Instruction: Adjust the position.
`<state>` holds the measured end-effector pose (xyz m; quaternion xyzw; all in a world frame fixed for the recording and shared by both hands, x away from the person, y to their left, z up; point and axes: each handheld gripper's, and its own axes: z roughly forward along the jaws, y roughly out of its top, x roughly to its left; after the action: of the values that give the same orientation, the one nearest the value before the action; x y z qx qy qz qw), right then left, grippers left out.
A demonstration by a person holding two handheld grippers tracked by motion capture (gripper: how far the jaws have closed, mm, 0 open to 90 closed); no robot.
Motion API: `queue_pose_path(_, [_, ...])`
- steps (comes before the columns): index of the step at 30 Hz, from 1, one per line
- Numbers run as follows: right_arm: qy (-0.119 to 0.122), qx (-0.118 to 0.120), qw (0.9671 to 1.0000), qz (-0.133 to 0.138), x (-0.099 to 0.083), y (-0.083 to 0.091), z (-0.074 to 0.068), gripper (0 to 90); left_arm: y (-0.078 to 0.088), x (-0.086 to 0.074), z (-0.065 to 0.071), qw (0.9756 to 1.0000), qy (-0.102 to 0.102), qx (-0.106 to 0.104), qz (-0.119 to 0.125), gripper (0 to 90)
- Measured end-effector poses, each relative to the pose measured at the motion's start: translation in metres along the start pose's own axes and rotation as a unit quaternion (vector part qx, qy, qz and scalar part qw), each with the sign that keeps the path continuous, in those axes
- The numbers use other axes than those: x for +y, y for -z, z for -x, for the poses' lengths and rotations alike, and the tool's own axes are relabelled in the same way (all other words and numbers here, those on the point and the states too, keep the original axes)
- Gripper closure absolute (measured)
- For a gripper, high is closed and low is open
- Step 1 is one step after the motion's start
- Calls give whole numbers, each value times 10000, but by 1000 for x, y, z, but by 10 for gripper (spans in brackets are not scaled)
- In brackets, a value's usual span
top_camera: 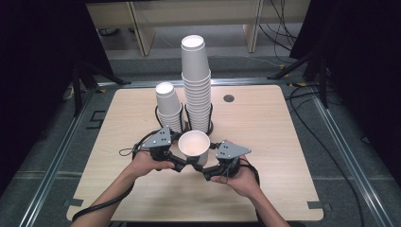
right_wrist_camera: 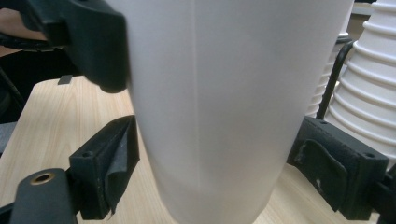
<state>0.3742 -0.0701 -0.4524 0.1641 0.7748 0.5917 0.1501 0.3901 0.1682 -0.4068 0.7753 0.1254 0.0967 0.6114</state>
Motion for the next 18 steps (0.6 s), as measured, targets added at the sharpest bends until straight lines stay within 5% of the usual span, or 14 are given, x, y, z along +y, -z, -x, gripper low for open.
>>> queue_pose_path(18, [-74, -167, 9997, -165, -5, 9, -1, 154, 1, -2, 2, 9979, -416, 289, -406, 119])
